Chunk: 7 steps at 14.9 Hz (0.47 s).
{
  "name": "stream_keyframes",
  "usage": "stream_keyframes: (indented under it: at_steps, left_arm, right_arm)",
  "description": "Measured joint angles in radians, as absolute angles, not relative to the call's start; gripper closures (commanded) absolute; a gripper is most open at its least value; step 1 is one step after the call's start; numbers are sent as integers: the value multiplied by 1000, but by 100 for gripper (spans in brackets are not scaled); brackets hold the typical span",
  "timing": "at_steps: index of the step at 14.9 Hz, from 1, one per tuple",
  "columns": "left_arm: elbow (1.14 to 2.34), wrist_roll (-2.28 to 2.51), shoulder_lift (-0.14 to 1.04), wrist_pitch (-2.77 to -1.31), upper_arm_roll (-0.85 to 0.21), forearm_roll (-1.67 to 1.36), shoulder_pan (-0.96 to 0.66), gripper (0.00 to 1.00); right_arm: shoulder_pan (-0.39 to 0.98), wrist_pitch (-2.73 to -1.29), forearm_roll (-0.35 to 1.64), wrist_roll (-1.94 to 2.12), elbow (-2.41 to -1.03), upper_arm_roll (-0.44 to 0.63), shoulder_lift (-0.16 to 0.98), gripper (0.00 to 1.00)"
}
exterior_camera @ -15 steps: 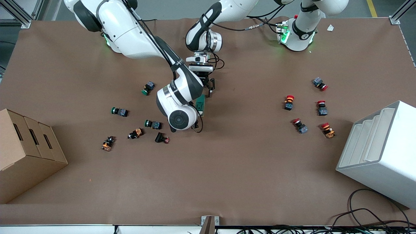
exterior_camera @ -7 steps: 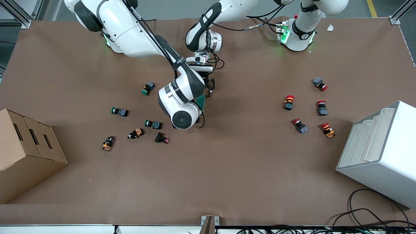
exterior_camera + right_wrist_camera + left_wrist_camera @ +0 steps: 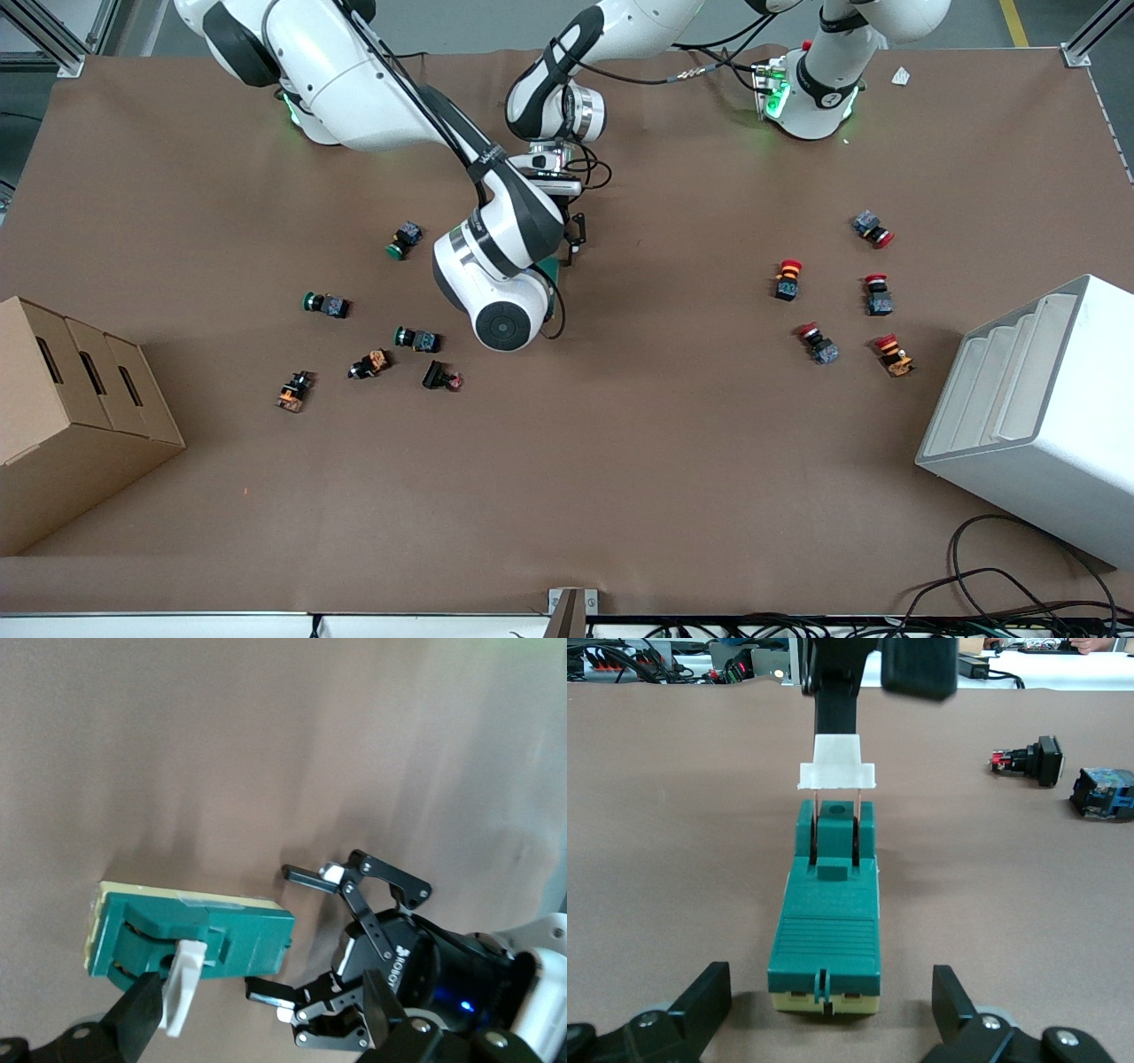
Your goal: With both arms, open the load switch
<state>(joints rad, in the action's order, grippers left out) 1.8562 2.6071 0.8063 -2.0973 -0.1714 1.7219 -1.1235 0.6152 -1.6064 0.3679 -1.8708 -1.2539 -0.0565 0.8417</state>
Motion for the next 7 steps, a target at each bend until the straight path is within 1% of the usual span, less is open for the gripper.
stream_keyframes:
  at_steps: [7]
  left_arm:
    - [1854,2607,808,-2097,-171,1722,-1124,0]
  right_arm:
    - [613,-1577,369,-1871,-1245,-62,842,0]
